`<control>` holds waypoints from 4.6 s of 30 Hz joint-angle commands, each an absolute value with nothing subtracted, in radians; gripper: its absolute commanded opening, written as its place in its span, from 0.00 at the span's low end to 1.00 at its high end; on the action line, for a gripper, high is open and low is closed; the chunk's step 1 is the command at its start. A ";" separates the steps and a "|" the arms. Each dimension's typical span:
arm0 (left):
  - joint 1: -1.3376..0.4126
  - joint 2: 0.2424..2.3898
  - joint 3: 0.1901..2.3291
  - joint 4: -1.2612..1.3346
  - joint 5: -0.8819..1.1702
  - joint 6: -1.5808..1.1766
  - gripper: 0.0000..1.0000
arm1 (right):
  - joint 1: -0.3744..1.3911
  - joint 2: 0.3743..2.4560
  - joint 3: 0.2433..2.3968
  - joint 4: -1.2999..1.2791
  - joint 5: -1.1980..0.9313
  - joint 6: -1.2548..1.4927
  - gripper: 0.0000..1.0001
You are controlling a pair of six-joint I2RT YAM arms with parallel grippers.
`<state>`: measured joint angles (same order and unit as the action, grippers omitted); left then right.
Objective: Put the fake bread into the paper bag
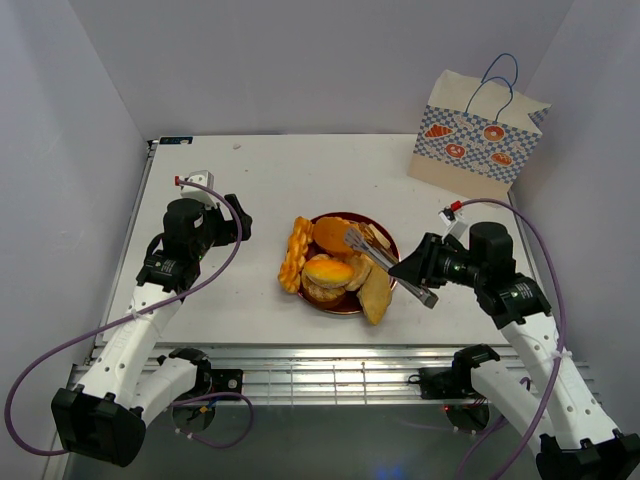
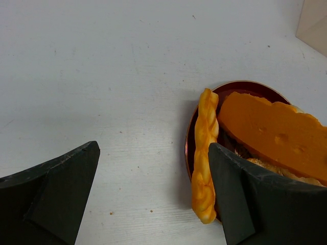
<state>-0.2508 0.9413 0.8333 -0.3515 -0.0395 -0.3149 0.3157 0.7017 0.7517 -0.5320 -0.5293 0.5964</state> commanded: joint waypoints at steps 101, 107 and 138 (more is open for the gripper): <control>-0.253 0.962 0.873 -0.350 0.057 -0.313 0.97 | -0.173 1.399 1.787 -0.499 -0.379 0.466 0.57; -0.253 0.965 0.873 -0.350 0.052 -0.311 0.97 | -0.172 1.332 1.688 -0.463 -0.474 0.471 0.56; -0.253 0.963 0.884 -0.368 -0.041 -0.305 0.98 | 0.310 0.721 0.824 -0.543 -0.627 0.131 0.60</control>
<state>-0.2508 0.9672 0.8467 -0.3599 -0.0212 -0.3119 0.2768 0.7513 0.8444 -0.5156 -0.5957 0.2203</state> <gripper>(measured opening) 0.979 0.593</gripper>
